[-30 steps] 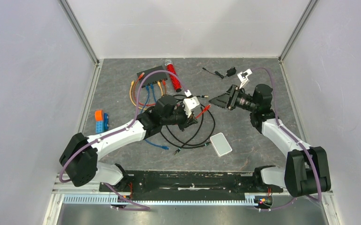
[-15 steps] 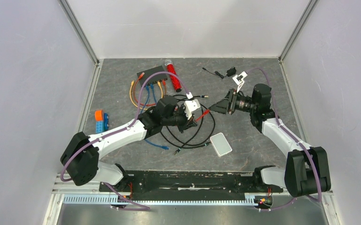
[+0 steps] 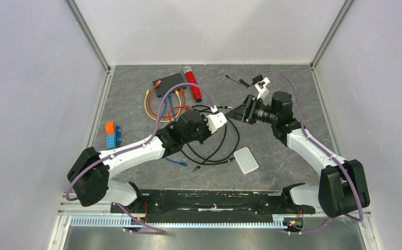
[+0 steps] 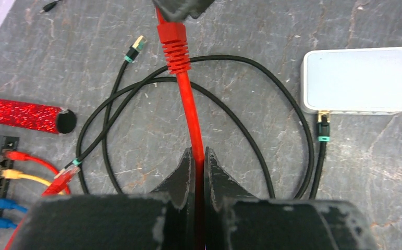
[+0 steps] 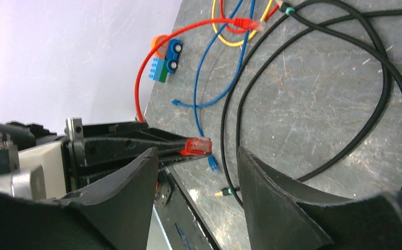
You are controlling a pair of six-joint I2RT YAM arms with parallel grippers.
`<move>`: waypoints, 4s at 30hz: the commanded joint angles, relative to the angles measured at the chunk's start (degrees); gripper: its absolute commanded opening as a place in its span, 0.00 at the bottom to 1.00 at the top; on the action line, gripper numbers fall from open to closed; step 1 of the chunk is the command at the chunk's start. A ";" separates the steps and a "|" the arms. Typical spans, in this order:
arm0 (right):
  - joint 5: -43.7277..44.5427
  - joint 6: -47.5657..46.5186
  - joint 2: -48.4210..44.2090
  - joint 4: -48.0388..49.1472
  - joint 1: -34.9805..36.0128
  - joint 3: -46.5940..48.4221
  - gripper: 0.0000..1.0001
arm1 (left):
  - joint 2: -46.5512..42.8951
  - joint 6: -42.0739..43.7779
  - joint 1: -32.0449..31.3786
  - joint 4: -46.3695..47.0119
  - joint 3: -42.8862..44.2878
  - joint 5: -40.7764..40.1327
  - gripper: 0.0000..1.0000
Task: Insert the plug into the switch port
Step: Pick up the connector from the center of the board.
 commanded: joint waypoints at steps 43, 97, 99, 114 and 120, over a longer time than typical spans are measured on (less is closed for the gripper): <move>-18.40 -1.01 3.23 57.11 -0.04 -4.09 0.00 | -5.48 -27.85 12.79 -1.07 6.12 40.01 0.59; -18.10 16.04 6.89 82.38 0.04 -9.67 0.00 | 2.60 -50.23 13.72 29.32 3.79 51.60 0.32; -18.07 16.05 6.96 82.32 0.05 -9.79 0.00 | 2.83 -50.19 13.72 29.23 3.62 51.64 0.32; -9.70 5.16 -0.61 50.81 -3.78 -7.76 0.52 | -2.78 -34.17 13.72 6.02 2.92 31.62 0.02; 4.27 -14.98 -8.44 10.22 -5.38 -2.40 0.60 | -4.38 -20.84 10.65 -13.39 4.86 8.93 0.02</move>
